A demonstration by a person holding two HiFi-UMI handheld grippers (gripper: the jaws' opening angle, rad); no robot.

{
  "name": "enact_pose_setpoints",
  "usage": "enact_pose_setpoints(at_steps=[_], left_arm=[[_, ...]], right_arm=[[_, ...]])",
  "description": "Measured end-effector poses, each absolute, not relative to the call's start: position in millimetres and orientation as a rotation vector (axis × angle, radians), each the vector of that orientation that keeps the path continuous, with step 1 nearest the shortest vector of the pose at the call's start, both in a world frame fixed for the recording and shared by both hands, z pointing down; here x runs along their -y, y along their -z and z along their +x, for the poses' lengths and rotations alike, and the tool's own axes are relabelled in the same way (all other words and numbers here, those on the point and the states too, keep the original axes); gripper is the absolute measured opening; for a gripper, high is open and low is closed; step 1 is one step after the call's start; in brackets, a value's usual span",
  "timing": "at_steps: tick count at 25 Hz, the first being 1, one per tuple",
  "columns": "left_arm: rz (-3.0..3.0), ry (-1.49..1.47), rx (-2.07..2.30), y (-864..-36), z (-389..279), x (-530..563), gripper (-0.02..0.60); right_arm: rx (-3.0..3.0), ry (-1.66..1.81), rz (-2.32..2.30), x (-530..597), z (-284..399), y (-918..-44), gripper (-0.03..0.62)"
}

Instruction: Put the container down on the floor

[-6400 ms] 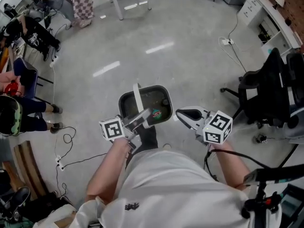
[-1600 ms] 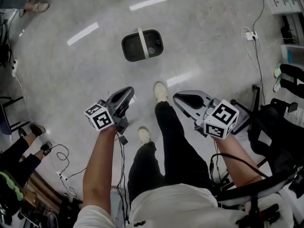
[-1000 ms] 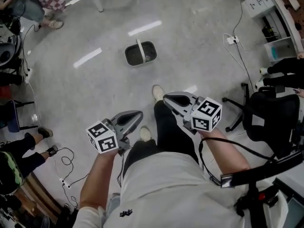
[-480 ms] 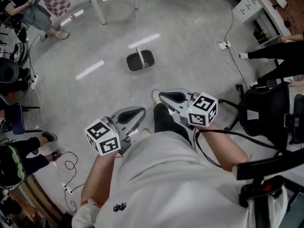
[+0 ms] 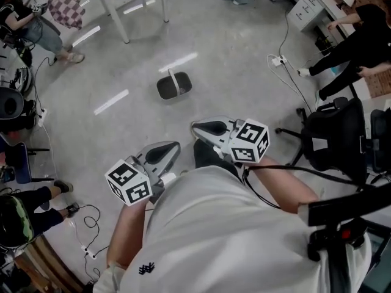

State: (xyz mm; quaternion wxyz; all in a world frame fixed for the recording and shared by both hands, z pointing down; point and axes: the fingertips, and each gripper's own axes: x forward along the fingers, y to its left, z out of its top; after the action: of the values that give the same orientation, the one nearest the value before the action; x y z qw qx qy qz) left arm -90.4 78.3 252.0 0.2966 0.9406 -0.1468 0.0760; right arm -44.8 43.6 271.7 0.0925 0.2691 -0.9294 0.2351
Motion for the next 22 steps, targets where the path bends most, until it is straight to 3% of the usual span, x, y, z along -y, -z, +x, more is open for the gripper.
enact_pose_setpoints(at_steps=[22], left_arm=[[2.445, -0.225, 0.384, -271.1, -93.1, -78.6, 0.009]], right_arm=[[2.761, -0.684, 0.766, -43.8, -58.2, -276.8, 0.017]])
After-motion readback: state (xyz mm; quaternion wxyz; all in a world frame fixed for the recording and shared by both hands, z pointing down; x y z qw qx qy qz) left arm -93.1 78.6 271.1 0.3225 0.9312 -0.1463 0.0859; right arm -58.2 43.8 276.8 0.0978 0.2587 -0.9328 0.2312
